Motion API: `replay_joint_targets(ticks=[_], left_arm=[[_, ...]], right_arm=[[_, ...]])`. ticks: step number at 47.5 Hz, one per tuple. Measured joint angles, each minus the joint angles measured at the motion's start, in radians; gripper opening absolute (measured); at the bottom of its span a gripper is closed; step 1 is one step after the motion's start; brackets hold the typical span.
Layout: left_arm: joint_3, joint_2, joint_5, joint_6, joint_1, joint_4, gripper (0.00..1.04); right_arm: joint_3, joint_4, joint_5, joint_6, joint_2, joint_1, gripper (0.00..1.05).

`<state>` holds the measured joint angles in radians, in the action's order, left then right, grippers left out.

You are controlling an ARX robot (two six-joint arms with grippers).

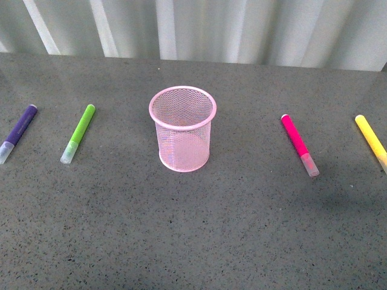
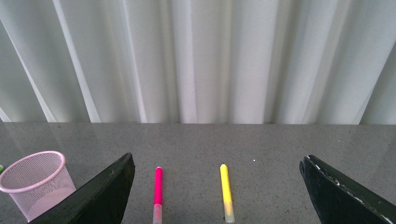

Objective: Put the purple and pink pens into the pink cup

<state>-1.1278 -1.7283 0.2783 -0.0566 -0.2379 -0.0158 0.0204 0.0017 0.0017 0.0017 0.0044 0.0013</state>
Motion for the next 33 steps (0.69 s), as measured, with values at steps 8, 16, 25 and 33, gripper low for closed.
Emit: replay_joint_targets(ticks=[8,16,25,33], left_arm=[[-0.126,-0.205,-0.018,-0.083,-0.033,-0.021,0.98],[-0.171,-0.324,-0.070,-0.197,-0.032,-0.063,0.98],[-0.201,-0.414,-0.068,-0.249,-0.014,-0.074,0.98],[-0.234,-0.469,-0.090,-0.261,-0.010,-0.078,0.98]], right_arm=[[0.000,0.000,0.000,0.000,0.000,0.000,0.98],[0.000,0.000,0.000,0.000,0.000,0.000,0.98],[0.000,0.000,0.000,0.000,0.000,0.000,0.98],[0.000,0.000,0.000,0.000,0.000,0.000,0.98]])
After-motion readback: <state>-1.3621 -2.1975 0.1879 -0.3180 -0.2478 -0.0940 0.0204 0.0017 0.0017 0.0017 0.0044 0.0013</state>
